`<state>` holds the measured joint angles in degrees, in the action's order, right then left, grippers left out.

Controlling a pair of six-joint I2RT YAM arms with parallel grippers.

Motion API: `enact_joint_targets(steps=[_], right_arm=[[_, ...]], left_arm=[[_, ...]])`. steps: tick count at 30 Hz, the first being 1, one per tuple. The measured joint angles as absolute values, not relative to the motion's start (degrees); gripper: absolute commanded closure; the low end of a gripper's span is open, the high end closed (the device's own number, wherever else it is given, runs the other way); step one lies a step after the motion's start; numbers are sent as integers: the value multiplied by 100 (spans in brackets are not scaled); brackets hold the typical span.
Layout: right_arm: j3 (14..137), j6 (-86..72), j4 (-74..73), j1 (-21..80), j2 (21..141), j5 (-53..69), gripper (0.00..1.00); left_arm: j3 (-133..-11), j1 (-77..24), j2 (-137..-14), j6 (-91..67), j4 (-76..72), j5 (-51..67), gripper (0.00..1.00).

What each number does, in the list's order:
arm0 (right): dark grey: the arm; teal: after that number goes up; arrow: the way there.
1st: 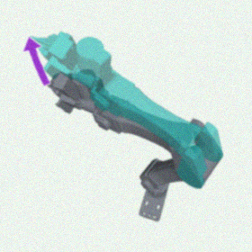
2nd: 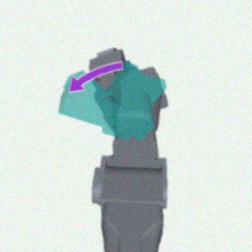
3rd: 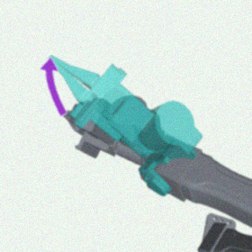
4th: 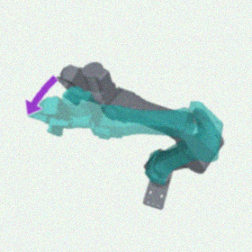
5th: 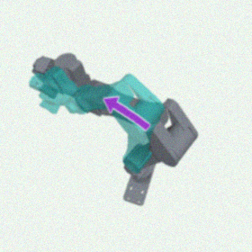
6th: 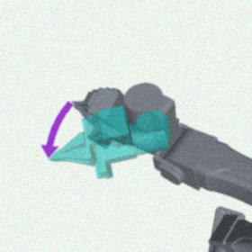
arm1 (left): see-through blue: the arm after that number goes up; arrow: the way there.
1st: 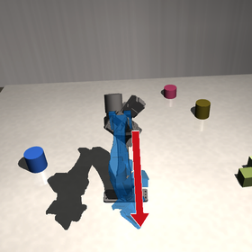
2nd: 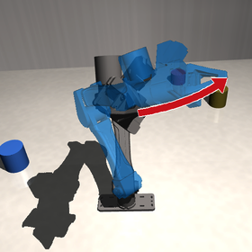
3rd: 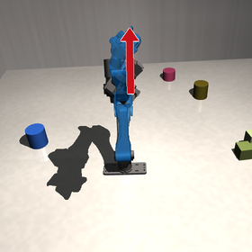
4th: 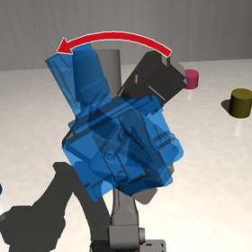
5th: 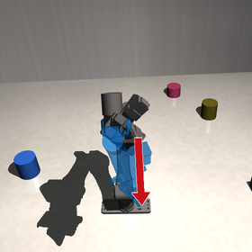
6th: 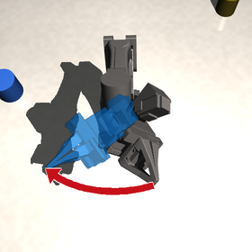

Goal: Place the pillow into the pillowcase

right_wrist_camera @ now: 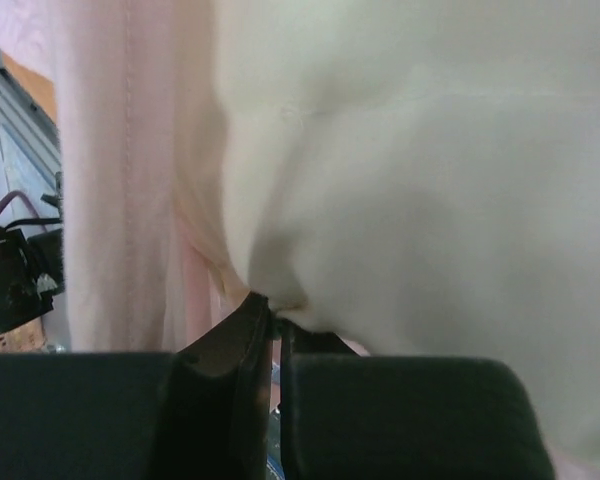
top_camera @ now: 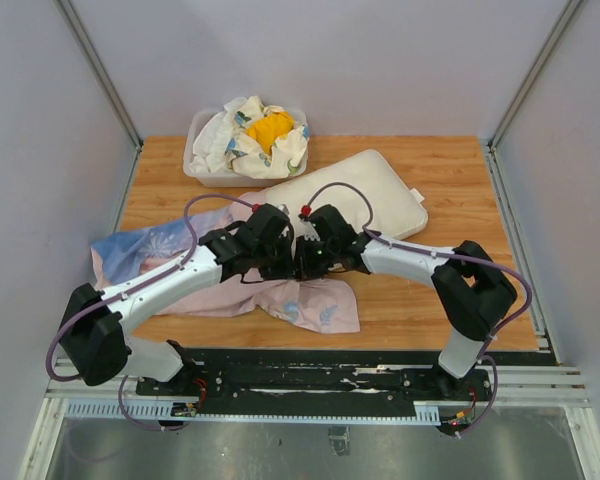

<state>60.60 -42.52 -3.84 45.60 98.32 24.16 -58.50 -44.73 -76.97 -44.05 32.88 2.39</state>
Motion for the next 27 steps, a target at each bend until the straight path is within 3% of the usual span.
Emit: enact_joint_targets(steps=[6,10,13,22,27], right_arm=[[5865,-4132,43,4574,10033,3030,97],[5741,-3994,128,4574,10029,3190,62],[5544,-3900,84,4574,9953,3183,51],[5264,-3454,-1166,4530,8648,2661,45],[5360,-3151,-2084,4001,7806,1931,40]], left_arm=[[-5826,-4469,-7697,-4397,3245,301,100],[-5767,-4442,-7697,-4392,3280,362,100],[-5682,-4438,-7695,-4366,3417,440,100],[-5417,-4388,-7666,-4416,3089,397,100],[-5393,-4368,-7664,-4416,2991,364,100]])
